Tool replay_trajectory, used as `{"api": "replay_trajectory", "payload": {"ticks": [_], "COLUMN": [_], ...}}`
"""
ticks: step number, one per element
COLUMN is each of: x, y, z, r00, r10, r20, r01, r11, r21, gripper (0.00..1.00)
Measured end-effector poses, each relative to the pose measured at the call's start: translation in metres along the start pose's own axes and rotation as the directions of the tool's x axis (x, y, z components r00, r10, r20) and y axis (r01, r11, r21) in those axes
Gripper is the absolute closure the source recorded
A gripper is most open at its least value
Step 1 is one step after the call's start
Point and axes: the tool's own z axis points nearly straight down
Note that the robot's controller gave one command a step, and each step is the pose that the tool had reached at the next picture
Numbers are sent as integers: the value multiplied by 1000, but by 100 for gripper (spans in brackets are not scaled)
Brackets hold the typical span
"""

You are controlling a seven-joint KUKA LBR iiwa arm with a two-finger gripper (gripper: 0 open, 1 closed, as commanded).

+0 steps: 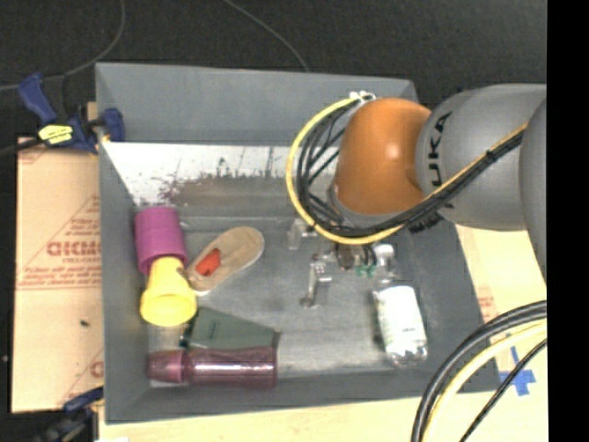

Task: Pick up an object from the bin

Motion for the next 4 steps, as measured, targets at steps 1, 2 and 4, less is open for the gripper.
{"api": "replay_trajectory", "payload": {"ticks": [1,2,4], "x": [56,-2,-25], "y": [13,29,62], "z": [-82,-36,-57], "r00": [1000,1000,1000], "r10": [-20,23,-25], "r20": [-7,13,11], "r01": [20,-23,25], "r11": [1000,1000,1000], "r21": [0,-2,-2], "gripper": [0,0,0]}}
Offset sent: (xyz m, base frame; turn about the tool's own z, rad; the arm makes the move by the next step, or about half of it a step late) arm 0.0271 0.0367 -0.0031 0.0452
